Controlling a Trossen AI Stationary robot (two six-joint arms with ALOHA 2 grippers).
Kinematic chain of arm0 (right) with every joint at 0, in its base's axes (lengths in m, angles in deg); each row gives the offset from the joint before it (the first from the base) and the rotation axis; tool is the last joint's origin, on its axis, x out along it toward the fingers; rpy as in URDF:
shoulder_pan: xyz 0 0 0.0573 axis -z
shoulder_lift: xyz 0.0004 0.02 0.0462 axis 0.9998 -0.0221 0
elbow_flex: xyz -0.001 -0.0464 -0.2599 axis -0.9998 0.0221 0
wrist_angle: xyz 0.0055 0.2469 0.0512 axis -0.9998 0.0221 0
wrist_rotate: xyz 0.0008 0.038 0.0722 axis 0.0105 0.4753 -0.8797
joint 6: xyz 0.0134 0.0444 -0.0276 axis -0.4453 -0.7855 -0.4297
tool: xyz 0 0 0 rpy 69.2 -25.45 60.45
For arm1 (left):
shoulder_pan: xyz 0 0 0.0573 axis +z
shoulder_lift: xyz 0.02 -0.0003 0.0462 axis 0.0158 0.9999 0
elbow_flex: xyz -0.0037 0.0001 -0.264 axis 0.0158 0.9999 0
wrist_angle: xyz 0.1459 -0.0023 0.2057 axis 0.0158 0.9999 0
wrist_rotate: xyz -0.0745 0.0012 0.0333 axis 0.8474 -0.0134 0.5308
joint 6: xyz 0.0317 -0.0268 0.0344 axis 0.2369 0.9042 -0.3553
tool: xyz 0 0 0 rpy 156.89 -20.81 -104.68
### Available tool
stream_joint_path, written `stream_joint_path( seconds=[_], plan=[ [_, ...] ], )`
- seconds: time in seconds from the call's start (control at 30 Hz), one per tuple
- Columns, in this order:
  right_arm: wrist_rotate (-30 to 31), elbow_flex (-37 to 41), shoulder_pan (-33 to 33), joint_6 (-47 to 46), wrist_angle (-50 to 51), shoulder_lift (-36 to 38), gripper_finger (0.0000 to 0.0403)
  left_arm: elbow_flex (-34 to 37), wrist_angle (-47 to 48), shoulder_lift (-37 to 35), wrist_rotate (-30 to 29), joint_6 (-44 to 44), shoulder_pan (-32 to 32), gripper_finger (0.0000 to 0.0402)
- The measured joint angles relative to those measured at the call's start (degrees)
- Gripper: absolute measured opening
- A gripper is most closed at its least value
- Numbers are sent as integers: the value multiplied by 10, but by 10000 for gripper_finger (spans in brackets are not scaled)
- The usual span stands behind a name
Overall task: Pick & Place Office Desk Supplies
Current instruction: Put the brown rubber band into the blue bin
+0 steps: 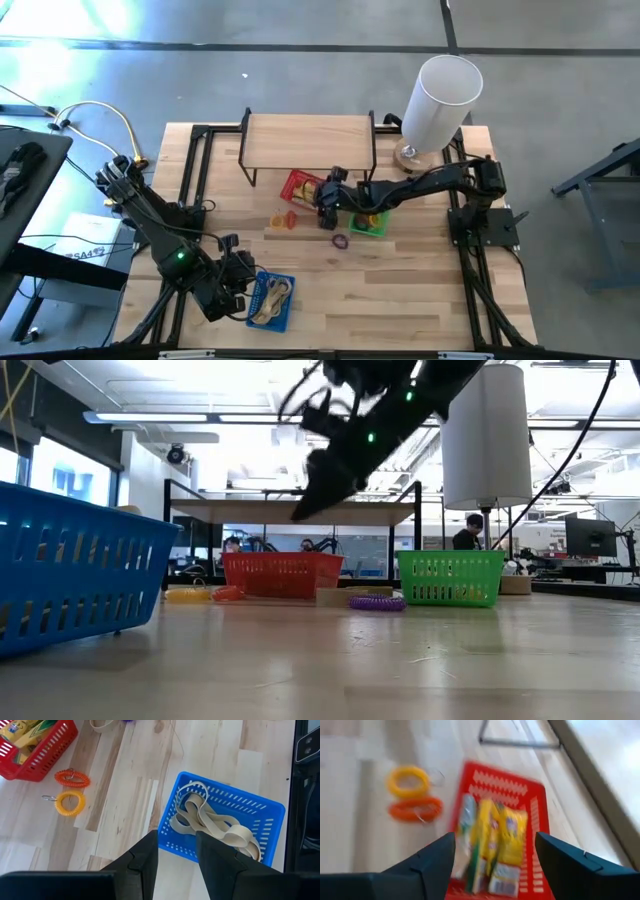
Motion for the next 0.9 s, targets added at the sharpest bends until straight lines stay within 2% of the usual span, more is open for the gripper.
stream_joint_path(
  seconds=[0.2, 0.33, 0.43, 0.5, 0.57, 0.67, 0.9],
  plan=[
    [18, -1, -44, 17, 9, 40, 261, 0, 0, 0, 17, 20, 0, 124],
    [85, -2, -92, 19, 33, 75, 260, 0, 12, 0, 57, 49, 0, 124],
    [153, 0, -140, 10, 82, 96, 260, 0, 56, 0, 78, 88, 0, 124],
    [189, -1, -172, -20, 106, 107, 260, 0, 94, 0, 85, 128, -2, 124],
    [214, -1, -203, -61, 136, 112, 260, 0, 135, 0, 121, 169, -7, 124],
    [224, -1, -245, -122, 168, 112, 260, 0, 172, 0, 172, 202, -22, 124],
    [222, 0, -311, -292, 238, 112, 260, 0, 197, 0, 144, 199, -59, 124]
  ],
)
